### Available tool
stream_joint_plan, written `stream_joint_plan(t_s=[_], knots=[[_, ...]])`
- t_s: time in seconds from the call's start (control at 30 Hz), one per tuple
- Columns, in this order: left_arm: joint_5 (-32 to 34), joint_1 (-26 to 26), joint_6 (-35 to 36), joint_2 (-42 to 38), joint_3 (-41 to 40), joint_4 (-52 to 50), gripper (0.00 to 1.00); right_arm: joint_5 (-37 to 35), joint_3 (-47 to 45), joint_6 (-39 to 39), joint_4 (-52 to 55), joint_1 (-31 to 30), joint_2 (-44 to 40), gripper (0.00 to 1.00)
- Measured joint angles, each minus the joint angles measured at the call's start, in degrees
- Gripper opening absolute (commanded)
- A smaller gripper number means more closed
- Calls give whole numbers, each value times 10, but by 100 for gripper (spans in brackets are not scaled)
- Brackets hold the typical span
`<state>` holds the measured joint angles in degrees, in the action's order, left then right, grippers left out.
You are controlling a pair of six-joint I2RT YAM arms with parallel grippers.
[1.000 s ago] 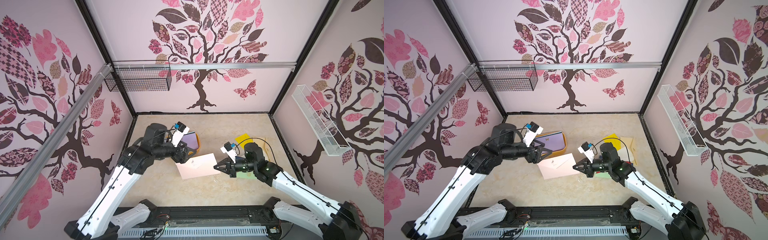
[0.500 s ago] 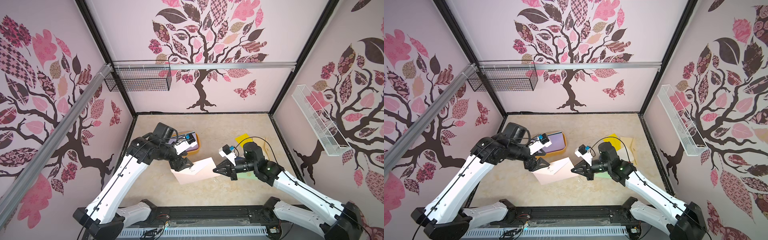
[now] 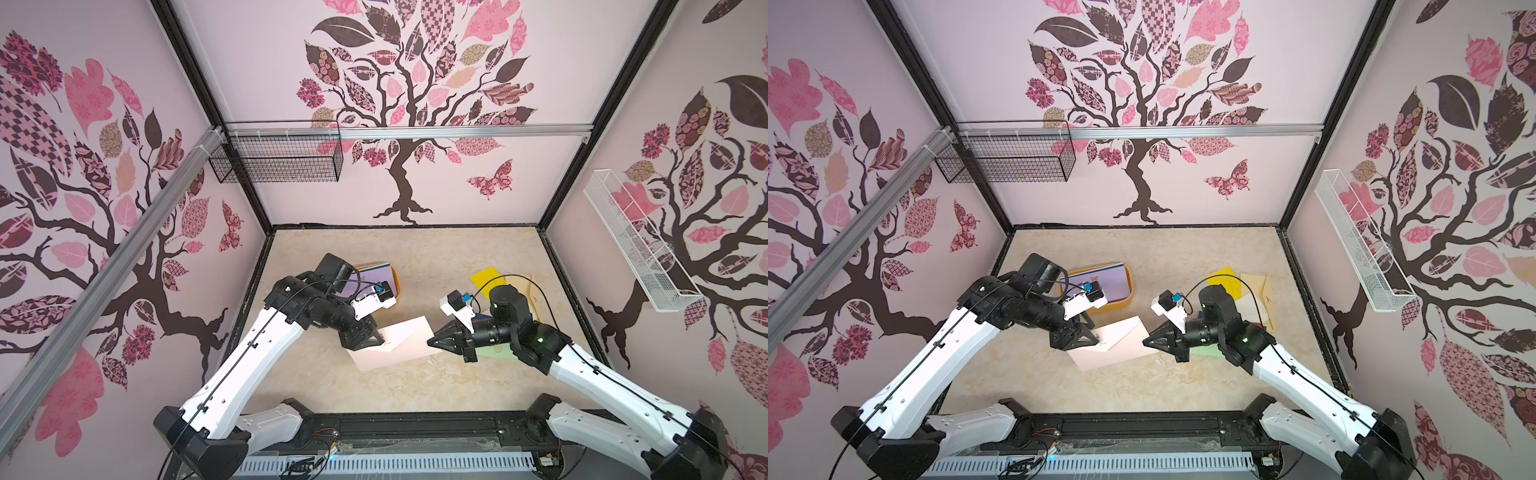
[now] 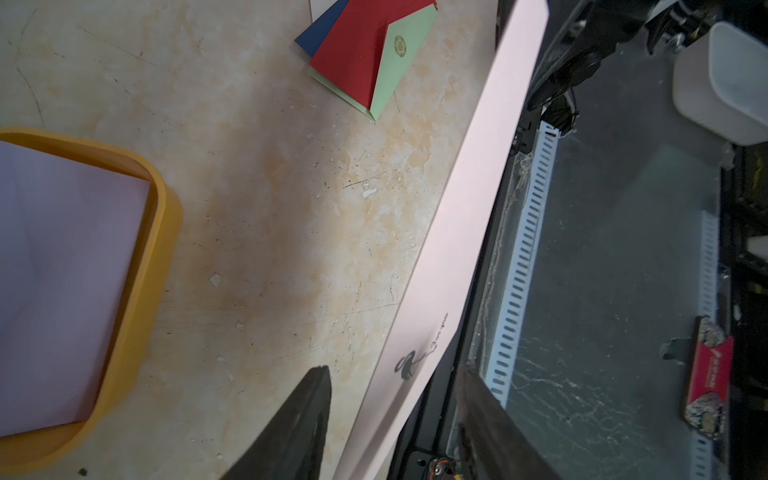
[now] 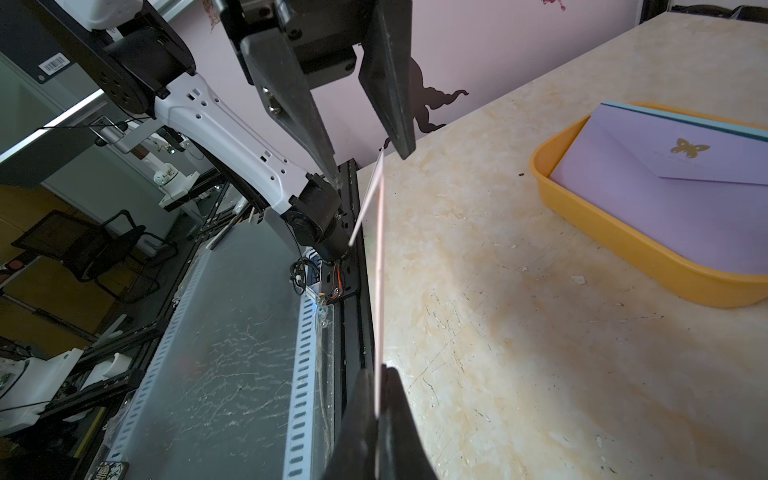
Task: Put the sealed envelopes into the storage box
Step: Pick up the envelope from the center of the board, then place the envelope in the storage box.
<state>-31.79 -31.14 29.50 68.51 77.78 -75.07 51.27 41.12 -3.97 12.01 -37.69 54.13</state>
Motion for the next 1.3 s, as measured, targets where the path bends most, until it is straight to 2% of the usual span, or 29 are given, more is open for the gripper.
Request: stream_joint_plan(t_s=[0.23, 0.33, 0.5, 0.6, 0.63, 0.8, 0.9, 1.1, 1.3], knots=[[-26, 0, 0, 5, -1, 9, 6, 2, 0, 1, -5, 0, -1, 0], [-35, 0, 3, 5, -1, 8, 0, 1, 0, 1, -5, 0, -1, 0], [-25, 0, 7, 5, -1, 9, 0, 0, 0, 3, -6, 0, -1, 0], [-13, -2, 11, 5, 5, 9, 0, -5, 0, 8, -10, 0, -1, 31], [-7, -2, 12, 5, 7, 9, 0, -8, -1, 10, -11, 0, -2, 38], [30, -2, 17, 5, 8, 15, 0, -46, -9, 23, -17, 0, -10, 53], [73, -2, 20, 5, 8, 28, 0, -101, -18, 34, -18, 0, -28, 56], [141, 13, 35, 11, 17, 54, 0, -197, -58, 55, -16, 0, -63, 56], [190, 27, 76, 77, 67, 63, 0, -221, -89, 80, -17, 0, -64, 56]])
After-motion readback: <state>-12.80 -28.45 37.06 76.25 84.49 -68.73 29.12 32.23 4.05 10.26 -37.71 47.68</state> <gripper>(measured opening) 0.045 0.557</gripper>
